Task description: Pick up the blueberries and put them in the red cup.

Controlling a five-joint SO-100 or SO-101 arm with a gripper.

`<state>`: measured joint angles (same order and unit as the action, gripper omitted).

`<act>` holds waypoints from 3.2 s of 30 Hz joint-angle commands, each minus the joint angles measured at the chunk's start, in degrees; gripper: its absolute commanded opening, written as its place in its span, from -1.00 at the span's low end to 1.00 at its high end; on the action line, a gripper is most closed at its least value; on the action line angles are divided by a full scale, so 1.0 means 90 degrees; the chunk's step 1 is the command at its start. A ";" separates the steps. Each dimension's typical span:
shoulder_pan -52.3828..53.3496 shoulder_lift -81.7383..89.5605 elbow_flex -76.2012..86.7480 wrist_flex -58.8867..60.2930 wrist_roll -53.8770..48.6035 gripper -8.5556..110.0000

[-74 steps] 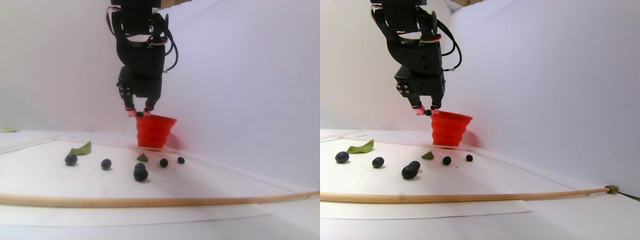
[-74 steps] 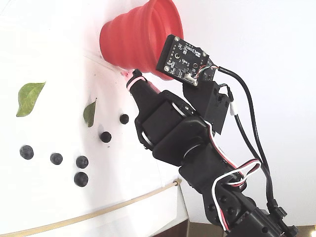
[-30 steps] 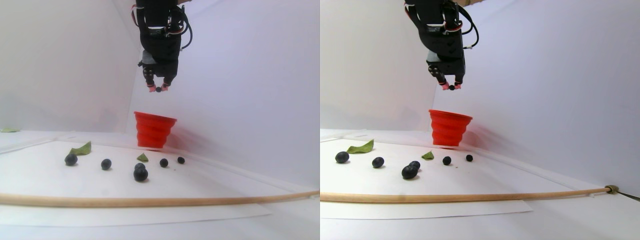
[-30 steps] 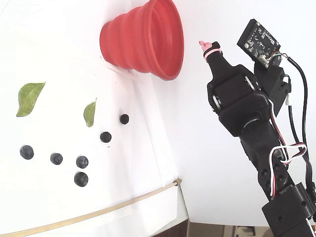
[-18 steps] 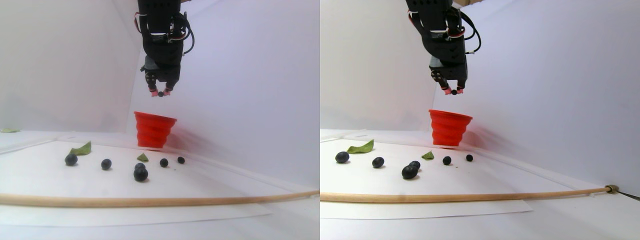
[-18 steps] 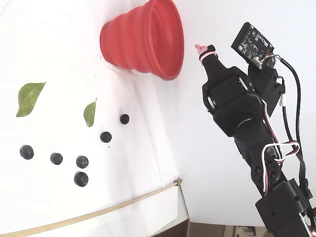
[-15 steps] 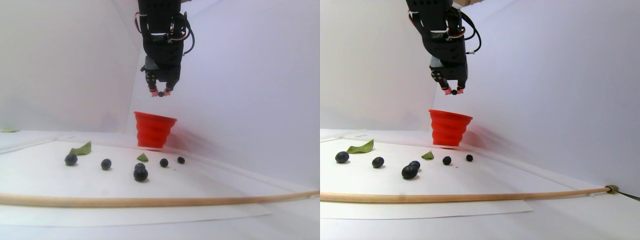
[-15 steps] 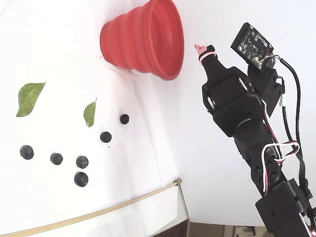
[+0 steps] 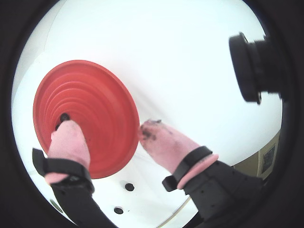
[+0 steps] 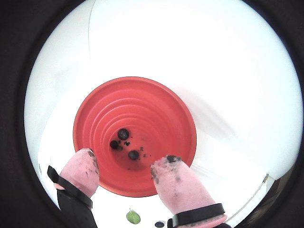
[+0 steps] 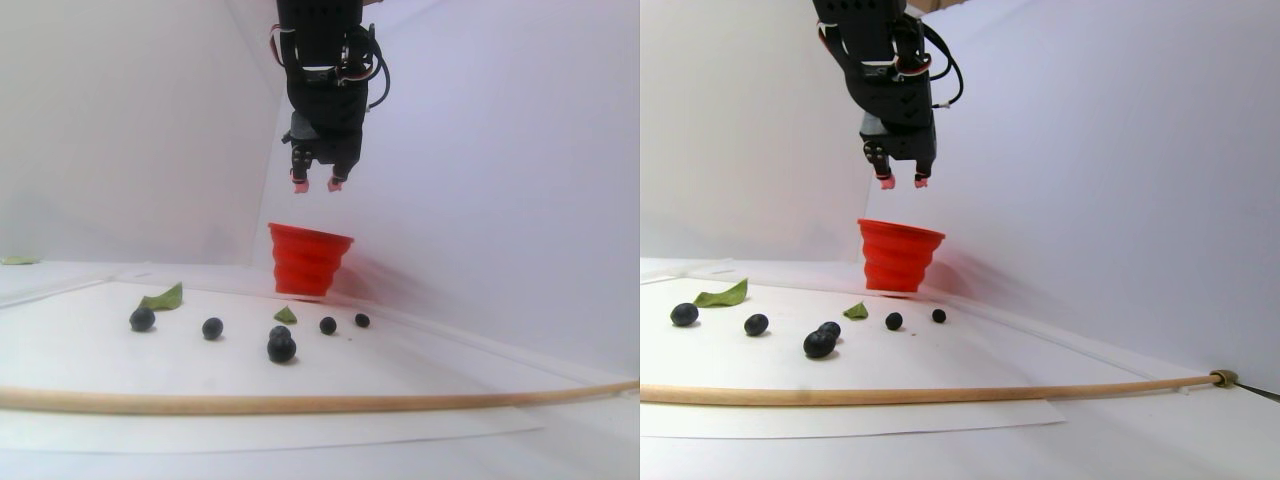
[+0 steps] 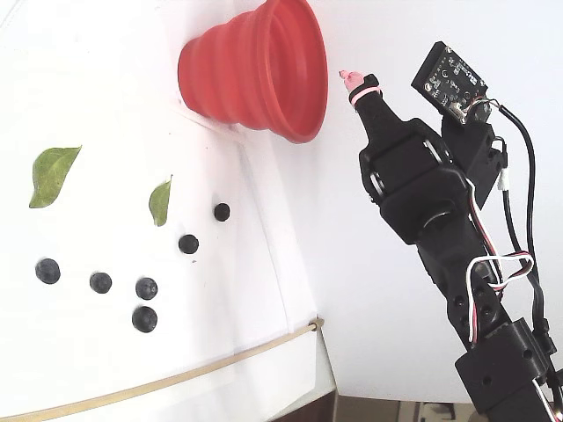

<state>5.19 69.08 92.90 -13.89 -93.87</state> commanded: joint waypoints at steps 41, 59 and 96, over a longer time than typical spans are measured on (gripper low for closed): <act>0.0410 0.2051 0.1641 0.0215 0.0439 -0.51; 0.0566 0.2236 0.2227 0.0273 0.0625 -0.51; 0.0869 0.1318 0.2559 0.0273 0.0801 -0.52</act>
<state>10.55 79.10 117.25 -11.60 -87.28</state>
